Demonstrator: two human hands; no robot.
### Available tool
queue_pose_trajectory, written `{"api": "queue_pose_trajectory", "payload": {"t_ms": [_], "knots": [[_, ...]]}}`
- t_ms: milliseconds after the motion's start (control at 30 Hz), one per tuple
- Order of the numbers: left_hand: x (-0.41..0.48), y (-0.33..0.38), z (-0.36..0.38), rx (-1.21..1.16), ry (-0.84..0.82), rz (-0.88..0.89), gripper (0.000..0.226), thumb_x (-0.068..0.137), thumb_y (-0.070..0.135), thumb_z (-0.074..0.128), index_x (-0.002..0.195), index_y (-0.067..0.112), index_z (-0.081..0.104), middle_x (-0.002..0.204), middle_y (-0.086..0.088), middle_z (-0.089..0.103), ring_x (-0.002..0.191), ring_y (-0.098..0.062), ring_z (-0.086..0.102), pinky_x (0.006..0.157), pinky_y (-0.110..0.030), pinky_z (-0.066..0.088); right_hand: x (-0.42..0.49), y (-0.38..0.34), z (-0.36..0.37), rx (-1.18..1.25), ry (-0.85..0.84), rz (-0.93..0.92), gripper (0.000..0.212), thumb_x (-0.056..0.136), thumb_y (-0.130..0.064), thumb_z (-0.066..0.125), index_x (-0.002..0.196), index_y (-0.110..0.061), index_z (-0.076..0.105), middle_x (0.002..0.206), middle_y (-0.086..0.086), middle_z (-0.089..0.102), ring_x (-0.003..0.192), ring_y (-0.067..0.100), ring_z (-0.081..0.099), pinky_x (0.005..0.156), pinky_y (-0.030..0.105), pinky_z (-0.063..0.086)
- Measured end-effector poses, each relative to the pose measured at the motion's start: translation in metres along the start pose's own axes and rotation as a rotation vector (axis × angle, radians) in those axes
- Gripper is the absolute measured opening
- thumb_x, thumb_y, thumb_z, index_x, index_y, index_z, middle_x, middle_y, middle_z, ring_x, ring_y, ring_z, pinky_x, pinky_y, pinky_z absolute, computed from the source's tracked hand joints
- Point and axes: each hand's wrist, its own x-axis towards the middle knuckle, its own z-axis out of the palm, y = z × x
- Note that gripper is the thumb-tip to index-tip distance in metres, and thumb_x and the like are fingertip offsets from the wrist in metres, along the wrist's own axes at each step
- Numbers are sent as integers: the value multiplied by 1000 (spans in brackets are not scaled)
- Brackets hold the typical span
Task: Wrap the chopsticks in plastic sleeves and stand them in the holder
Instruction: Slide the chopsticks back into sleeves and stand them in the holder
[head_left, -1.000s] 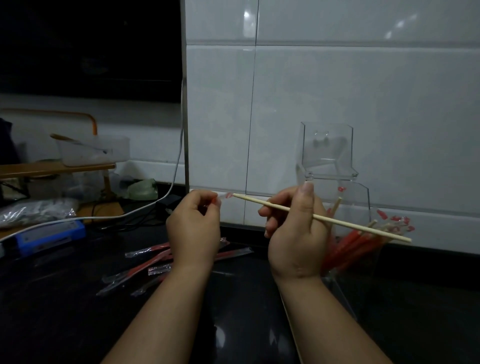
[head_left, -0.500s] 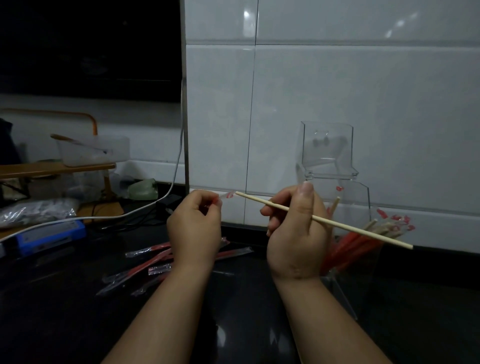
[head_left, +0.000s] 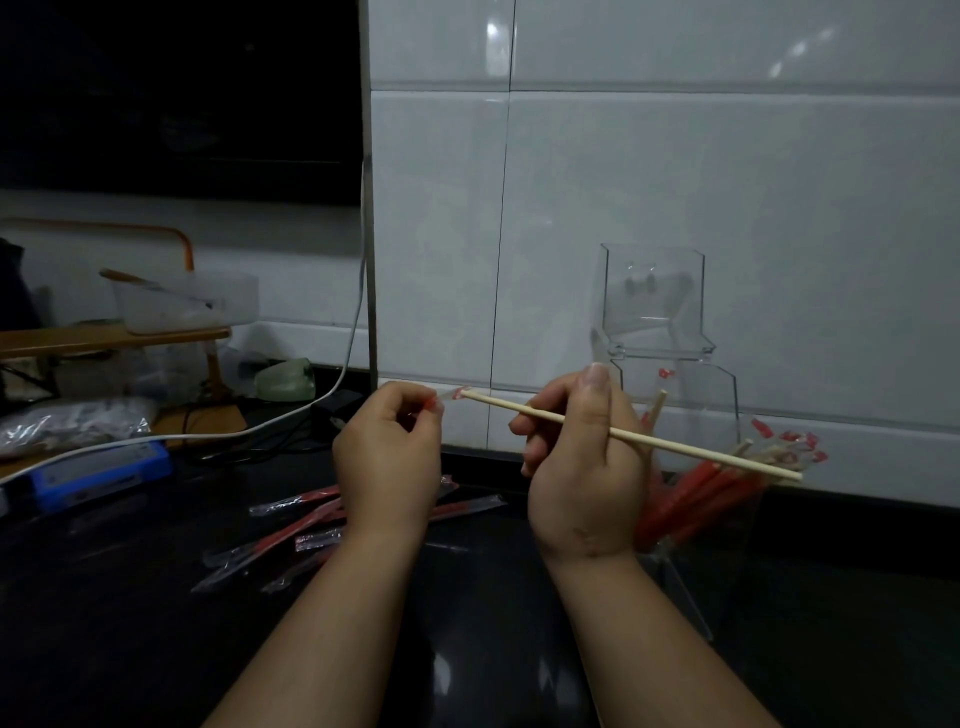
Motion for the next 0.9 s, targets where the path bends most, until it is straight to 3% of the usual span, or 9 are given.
{"api": "queue_pose_trajectory", "payload": {"t_ms": [267, 400, 467, 567, 667, 733, 900], "knots": [[-3, 3, 0, 56, -28, 68, 13, 90, 18, 70, 84, 29, 67, 75, 12, 65, 73, 2, 59, 58, -5, 39, 0, 3, 0, -93, -86, 78, 43, 93, -56, 32, 73, -26, 56, 66, 4, 64, 57, 7, 56, 58, 33, 45], [-5, 1, 1, 111, -32, 285, 11, 87, 12, 73, 96, 17, 75, 85, 6, 70, 78, -14, 63, 72, -30, 52, 2, 1, 1, -121, -134, 88, 46, 99, -55, 37, 75, -21, 55, 67, 1, 61, 56, 3, 52, 54, 21, 40], [-6, 0, 2, 132, -9, 426, 12, 85, 13, 73, 96, 15, 75, 87, 5, 72, 78, -15, 64, 73, -33, 52, 1, -3, 0, -144, -154, 50, 47, 94, -54, 39, 76, -14, 55, 70, 8, 55, 56, 5, 47, 50, 19, 35], [-6, -1, 3, 159, -3, 556, 14, 84, 18, 69, 95, 14, 76, 90, 4, 73, 81, -11, 62, 73, -30, 52, 3, -5, -1, -136, -165, 51, 39, 87, -52, 45, 73, -17, 54, 71, 10, 54, 55, 6, 45, 49, 17, 35], [-5, -3, 2, 173, 13, 524, 11, 85, 13, 72, 95, 13, 75, 90, 3, 73, 81, -16, 65, 75, -32, 53, 3, -3, -1, -77, -131, 41, 39, 92, -58, 50, 80, -21, 55, 67, 7, 54, 58, 5, 48, 51, 15, 38], [-4, -3, 1, 191, 15, 431, 11, 84, 9, 75, 95, 13, 75, 89, 2, 72, 81, -19, 64, 74, -33, 52, 3, -2, -1, 2, -67, 13, 38, 93, -57, 41, 86, -23, 55, 63, 0, 52, 59, 7, 49, 52, 19, 38], [-1, -4, 1, 222, 47, 279, 9, 86, 11, 74, 94, 14, 75, 87, 4, 70, 79, -17, 61, 73, -23, 38, 1, -1, -3, 122, 19, -43, 40, 93, -46, 29, 85, -20, 58, 62, 3, 54, 55, 7, 48, 52, 23, 37]]}}
